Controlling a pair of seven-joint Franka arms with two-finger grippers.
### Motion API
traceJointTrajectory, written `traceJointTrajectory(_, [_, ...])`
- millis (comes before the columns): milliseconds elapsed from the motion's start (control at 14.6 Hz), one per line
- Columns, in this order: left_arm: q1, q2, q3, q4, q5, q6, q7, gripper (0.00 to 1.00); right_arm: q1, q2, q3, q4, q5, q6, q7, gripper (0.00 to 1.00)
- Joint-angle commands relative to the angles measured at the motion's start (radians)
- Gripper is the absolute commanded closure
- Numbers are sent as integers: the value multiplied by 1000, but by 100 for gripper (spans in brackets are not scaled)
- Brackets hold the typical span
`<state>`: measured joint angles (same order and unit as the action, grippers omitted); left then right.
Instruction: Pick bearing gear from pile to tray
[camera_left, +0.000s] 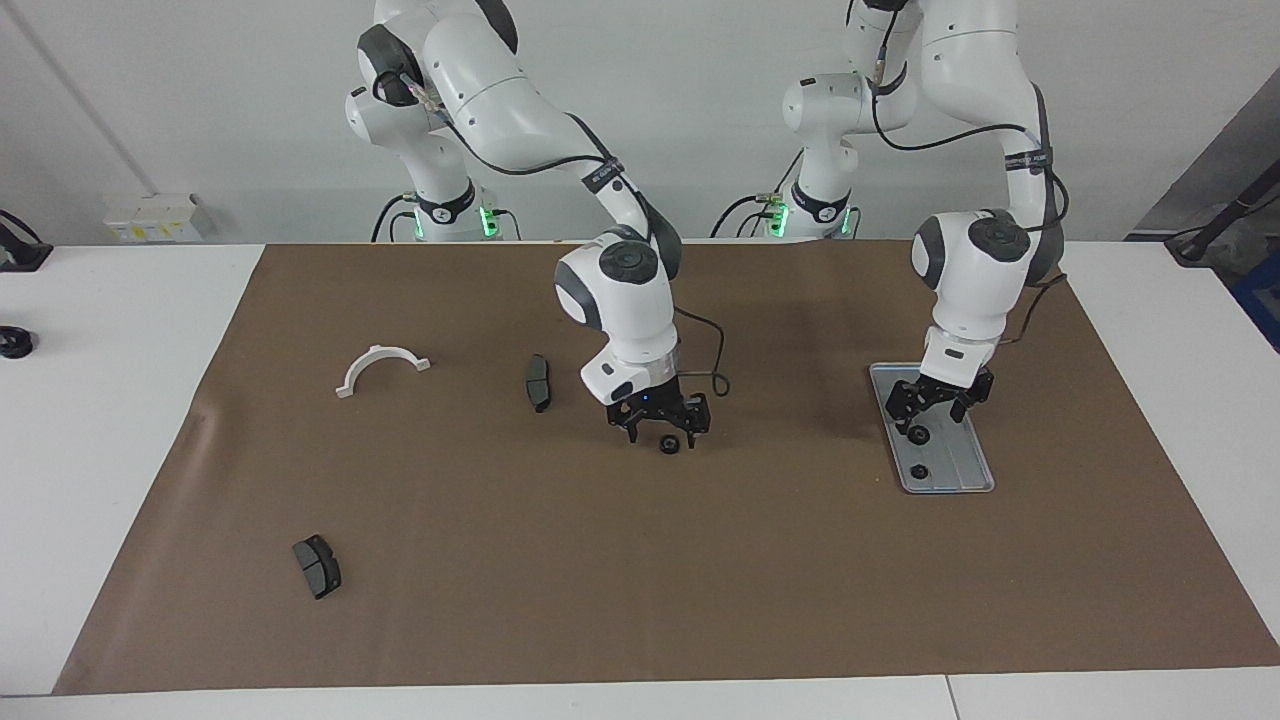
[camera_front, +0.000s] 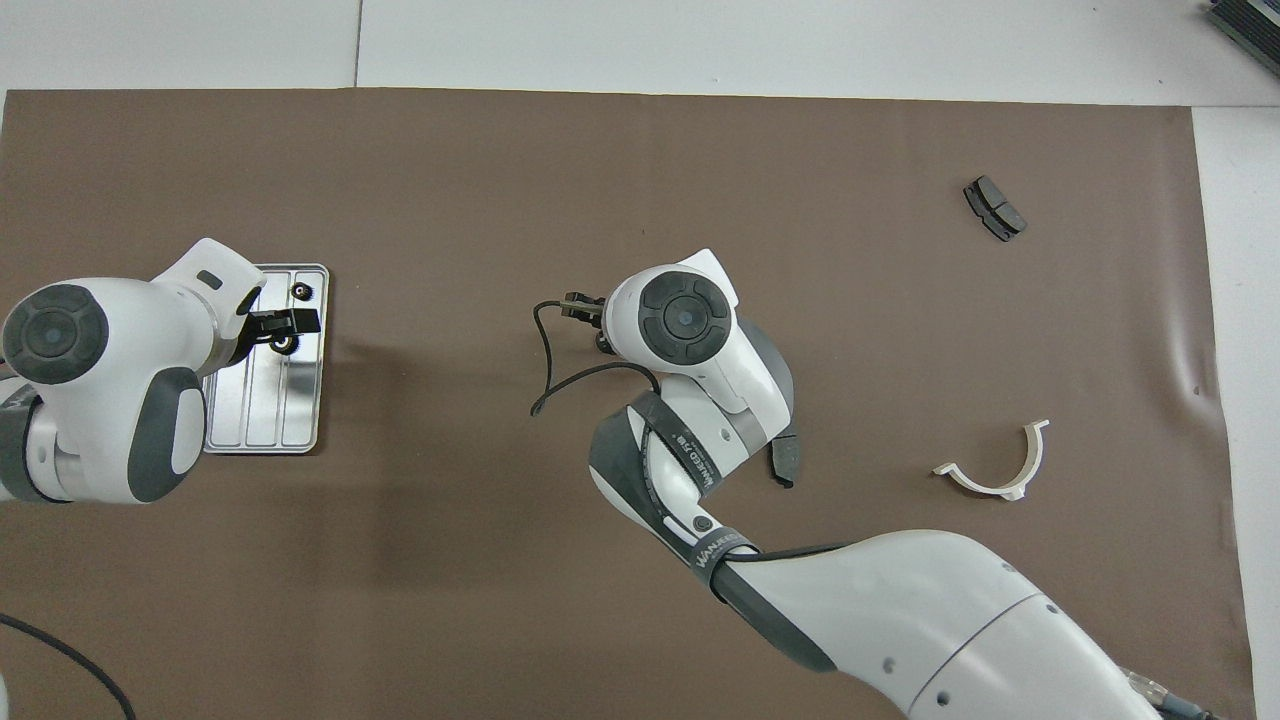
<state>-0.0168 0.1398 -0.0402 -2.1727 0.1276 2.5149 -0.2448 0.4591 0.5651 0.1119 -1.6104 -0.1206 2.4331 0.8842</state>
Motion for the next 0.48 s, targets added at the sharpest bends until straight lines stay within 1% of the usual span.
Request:
traceJointTrajectory(0, [-75,-34,3,51,10,-120,-7,0,-121,-94,11,-19,-36,-61,-138,0])
traceJointTrajectory(137, [-136,-28,6,82,10,-156,-28,0,-192,-140,11,-19,-36,-130,-273,0])
traceJointTrajectory(274, [-193,-19,5,112,10,-156,-82,0,-264,-189,12,-19,-36,-189,-355,0])
traceJointTrajectory(411, [-274,-3,5,149,10,-160,-132,0,-324,-234,14,-17,-27,-247,-404,0])
